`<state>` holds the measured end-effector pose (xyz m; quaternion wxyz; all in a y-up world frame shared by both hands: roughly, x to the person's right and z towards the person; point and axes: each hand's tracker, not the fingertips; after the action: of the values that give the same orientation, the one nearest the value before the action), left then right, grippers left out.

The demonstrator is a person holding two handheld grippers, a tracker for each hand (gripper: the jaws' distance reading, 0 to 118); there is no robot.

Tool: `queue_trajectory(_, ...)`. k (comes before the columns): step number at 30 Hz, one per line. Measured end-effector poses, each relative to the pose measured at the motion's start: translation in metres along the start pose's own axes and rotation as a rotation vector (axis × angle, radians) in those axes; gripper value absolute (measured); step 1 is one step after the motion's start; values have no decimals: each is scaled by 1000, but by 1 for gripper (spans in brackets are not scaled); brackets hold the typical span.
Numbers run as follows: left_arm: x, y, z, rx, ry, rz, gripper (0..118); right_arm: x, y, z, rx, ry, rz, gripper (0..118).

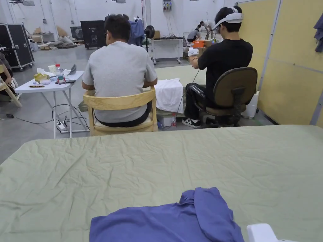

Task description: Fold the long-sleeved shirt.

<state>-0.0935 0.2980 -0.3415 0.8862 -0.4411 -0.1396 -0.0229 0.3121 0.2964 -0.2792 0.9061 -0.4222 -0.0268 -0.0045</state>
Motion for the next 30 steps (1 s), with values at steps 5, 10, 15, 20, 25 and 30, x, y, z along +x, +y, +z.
queue_trajectory(5,0,-72,37,-66,-14,25,0,-10,-77,41,-113,-24,66,7)
queue_trajectory(10,-2,-117,54,-125,-29,51,0,-21,-121,60,-166,1,105,7)
queue_trajectory(15,-4,-132,64,-132,-28,78,0,-24,-134,63,-192,8,84,8)
queue_trajectory(20,-8,-131,63,-67,1,136,118,-22,-131,61,-191,-12,64,118)
queue_trajectory(25,-8,-124,67,-7,-45,196,111,-17,-122,70,-77,-57,25,116)
queue_trajectory(30,-1,-120,63,-52,-76,172,45,-8,-117,73,-51,17,-113,3)
